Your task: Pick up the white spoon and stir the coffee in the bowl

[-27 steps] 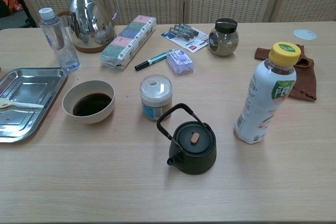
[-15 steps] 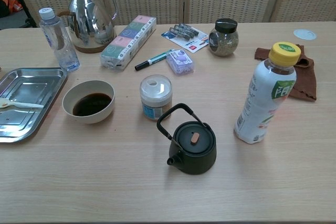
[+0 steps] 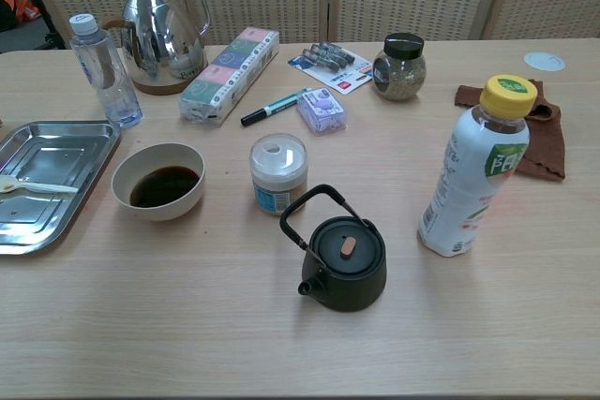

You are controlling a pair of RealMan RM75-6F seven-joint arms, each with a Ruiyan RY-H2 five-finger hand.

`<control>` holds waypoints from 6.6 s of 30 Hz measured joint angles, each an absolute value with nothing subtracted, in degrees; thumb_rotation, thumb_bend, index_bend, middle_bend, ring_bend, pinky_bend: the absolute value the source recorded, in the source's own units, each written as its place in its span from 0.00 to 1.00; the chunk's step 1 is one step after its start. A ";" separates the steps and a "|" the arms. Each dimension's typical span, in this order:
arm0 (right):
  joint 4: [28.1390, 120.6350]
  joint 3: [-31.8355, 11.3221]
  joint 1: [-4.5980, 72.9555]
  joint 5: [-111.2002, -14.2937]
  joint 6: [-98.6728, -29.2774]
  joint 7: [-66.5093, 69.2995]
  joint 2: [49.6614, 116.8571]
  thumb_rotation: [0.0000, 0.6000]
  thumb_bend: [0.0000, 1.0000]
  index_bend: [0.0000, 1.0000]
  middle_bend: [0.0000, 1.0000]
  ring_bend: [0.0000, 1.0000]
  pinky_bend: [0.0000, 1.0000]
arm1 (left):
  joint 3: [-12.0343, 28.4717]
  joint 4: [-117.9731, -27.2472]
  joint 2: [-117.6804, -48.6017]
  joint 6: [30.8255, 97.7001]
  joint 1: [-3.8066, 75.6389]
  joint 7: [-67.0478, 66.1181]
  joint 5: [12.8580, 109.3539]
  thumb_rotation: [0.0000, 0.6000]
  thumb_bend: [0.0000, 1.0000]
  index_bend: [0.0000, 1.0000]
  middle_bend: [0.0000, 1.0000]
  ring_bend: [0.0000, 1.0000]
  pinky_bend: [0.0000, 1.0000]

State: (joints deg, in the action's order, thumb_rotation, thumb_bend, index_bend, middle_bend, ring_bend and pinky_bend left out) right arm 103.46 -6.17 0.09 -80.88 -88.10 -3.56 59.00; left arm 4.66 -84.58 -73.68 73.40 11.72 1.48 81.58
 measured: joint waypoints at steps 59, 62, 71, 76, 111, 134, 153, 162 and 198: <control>102.76 -6.65 1.62 -77.19 -83.66 0.94 57.90 1.00 0.00 0.00 0.00 0.00 0.00 | 7.85 -61.01 -93.14 51.58 27.80 -2.86 68.09 1.00 0.39 0.48 0.00 0.00 0.00; 102.73 -6.71 1.64 -77.01 -83.56 1.10 57.86 1.00 0.00 0.00 0.00 0.00 0.00 | 7.63 -60.02 -93.86 51.75 27.72 -2.53 68.29 1.00 0.39 0.48 0.00 0.00 0.00; 102.70 -6.64 1.79 -76.86 -83.18 1.27 57.80 1.00 0.00 0.00 0.00 0.00 0.00 | 7.24 -56.68 -95.89 52.18 27.69 -1.41 69.01 1.00 0.39 0.49 0.00 0.00 0.00; 102.69 -6.59 1.86 -76.75 -83.00 1.22 57.83 1.00 0.00 0.00 0.00 0.00 0.00 | 7.12 -55.20 -96.88 52.05 27.83 -0.73 69.35 1.00 0.39 0.51 0.00 0.00 0.00; 102.96 -6.44 1.98 -76.62 -82.63 2.01 57.51 1.00 0.00 0.00 0.00 0.00 0.00 | 6.79 -51.30 -99.28 56.25 26.52 5.12 73.30 1.00 0.44 0.63 0.00 0.00 0.00; 103.36 -6.12 2.09 -76.65 -82.29 1.60 57.53 1.00 0.00 0.00 0.00 0.00 0.00 | 5.01 -71.56 -87.99 70.28 23.97 26.11 85.27 1.00 0.44 0.65 0.00 0.00 0.00; 103.18 -6.12 2.31 -75.98 -81.67 1.55 57.56 1.00 0.00 0.00 0.00 0.00 0.00 | 6.06 -75.97 -91.19 65.29 28.31 58.06 86.44 1.00 0.43 0.65 0.00 0.00 0.00; 102.69 -6.28 2.56 -75.17 -80.90 1.92 57.59 1.00 0.00 0.00 0.00 0.00 0.00 | 6.65 -68.96 -97.61 65.18 29.93 63.40 86.26 1.00 0.43 0.66 0.00 0.00 0.00; 101.46 -6.57 3.46 -73.20 -78.79 2.18 58.07 1.00 0.00 0.00 0.00 0.00 0.00 | 4.78 -58.80 -105.24 63.13 32.87 69.52 86.97 1.00 0.43 0.66 0.00 0.00 0.00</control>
State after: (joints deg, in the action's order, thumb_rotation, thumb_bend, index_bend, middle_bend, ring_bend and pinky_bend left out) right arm 101.46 -6.57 3.46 -73.20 -78.79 2.18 58.07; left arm 4.78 -58.80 -105.24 63.13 32.87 69.52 86.97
